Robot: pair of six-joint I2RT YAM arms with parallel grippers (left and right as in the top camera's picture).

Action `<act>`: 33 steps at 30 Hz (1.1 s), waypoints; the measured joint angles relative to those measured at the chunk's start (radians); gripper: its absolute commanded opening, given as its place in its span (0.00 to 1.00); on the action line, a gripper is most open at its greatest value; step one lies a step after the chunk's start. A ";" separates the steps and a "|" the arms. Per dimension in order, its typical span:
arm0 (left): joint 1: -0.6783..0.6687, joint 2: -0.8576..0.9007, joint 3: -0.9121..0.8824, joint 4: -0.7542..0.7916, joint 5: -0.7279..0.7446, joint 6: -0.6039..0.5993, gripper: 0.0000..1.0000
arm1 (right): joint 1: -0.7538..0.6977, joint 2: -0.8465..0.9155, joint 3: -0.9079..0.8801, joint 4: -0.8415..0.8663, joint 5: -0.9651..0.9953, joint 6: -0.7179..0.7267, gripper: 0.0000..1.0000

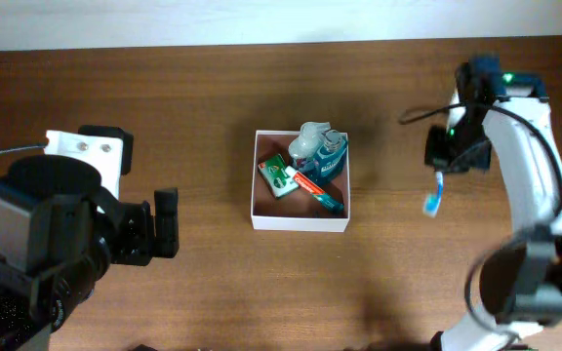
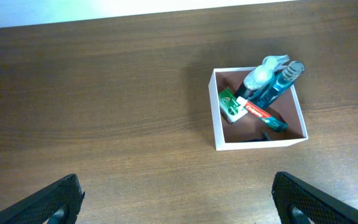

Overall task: Pack container
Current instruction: 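Lower the toothbrush into the box and release it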

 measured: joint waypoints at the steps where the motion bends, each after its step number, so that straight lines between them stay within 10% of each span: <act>1: 0.000 0.000 0.000 0.000 0.000 0.000 0.99 | 0.034 -0.033 0.043 -0.018 -0.009 -0.018 0.04; 12: 0.000 0.000 0.000 0.000 0.000 0.000 0.99 | 0.525 -0.158 0.137 0.009 -0.110 -0.495 0.04; 24: 0.000 0.000 0.000 0.000 0.000 0.000 0.99 | 0.626 0.127 0.122 0.077 -0.113 -0.948 0.06; 27: 0.000 0.000 0.000 0.000 0.000 0.000 0.99 | 0.622 0.181 0.121 0.100 -0.106 -0.979 0.49; 29: 0.000 0.000 0.000 0.000 0.000 0.000 1.00 | 0.618 0.198 0.117 0.111 -0.103 -0.995 0.99; 33: 0.000 0.000 0.000 0.000 0.000 0.000 0.99 | 0.618 0.197 0.117 0.111 -0.103 -0.982 0.99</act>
